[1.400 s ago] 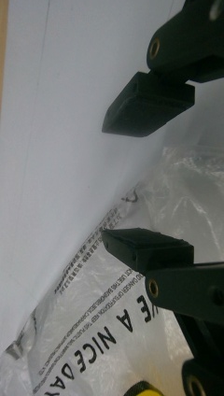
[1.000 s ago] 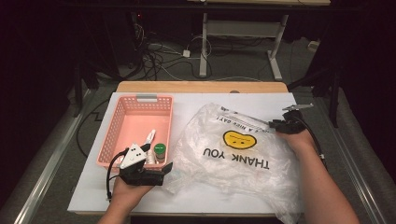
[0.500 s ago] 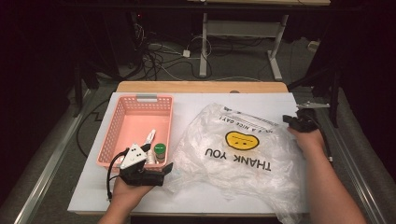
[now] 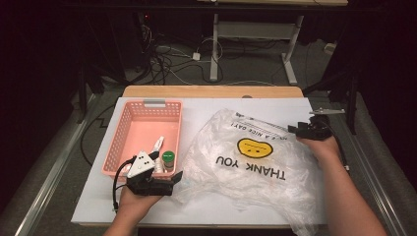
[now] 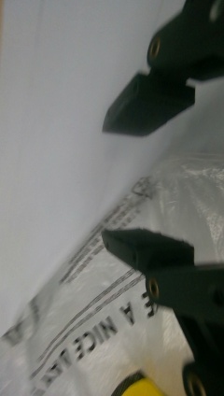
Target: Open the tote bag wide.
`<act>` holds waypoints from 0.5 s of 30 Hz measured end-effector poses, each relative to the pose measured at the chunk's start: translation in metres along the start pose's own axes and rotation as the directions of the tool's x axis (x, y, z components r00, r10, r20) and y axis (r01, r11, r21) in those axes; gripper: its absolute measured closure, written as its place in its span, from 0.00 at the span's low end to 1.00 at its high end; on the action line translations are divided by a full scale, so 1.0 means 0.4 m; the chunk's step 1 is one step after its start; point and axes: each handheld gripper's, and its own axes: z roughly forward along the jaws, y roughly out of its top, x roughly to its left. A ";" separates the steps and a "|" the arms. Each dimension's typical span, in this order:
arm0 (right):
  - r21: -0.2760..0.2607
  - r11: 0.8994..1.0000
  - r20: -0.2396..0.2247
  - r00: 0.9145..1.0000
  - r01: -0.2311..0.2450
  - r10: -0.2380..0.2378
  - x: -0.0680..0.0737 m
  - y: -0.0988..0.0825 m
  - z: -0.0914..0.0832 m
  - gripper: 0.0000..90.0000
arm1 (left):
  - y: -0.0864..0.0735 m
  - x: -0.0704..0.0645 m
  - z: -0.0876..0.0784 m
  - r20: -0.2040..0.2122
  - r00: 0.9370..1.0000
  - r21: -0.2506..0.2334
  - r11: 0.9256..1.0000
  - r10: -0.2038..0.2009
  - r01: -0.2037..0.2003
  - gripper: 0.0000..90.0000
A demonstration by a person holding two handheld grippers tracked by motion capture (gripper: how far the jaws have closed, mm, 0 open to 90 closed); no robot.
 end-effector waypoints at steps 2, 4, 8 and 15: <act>0.039 0.999 0.014 1.000 0.003 -0.004 0.000 -0.011 0.011 0.37 | -0.001 0.001 -0.002 -0.002 1.000 -0.001 1.000 -0.001 0.001 0.00; 0.060 0.998 0.007 1.000 0.011 -0.012 0.000 -0.017 0.015 0.38 | -0.001 0.002 -0.003 -0.002 1.000 -0.001 1.000 -0.003 0.003 0.00; 0.057 0.993 0.020 0.994 0.108 -0.109 0.035 -0.044 0.001 0.68 | -0.001 0.004 -0.002 -0.003 1.000 -0.003 1.000 -0.006 0.006 0.00; 0.045 0.989 -0.053 0.989 0.140 -0.137 0.057 -0.065 -0.015 1.00 | 0.001 -0.002 0.002 -0.003 1.000 0.003 1.000 0.003 -0.003 0.00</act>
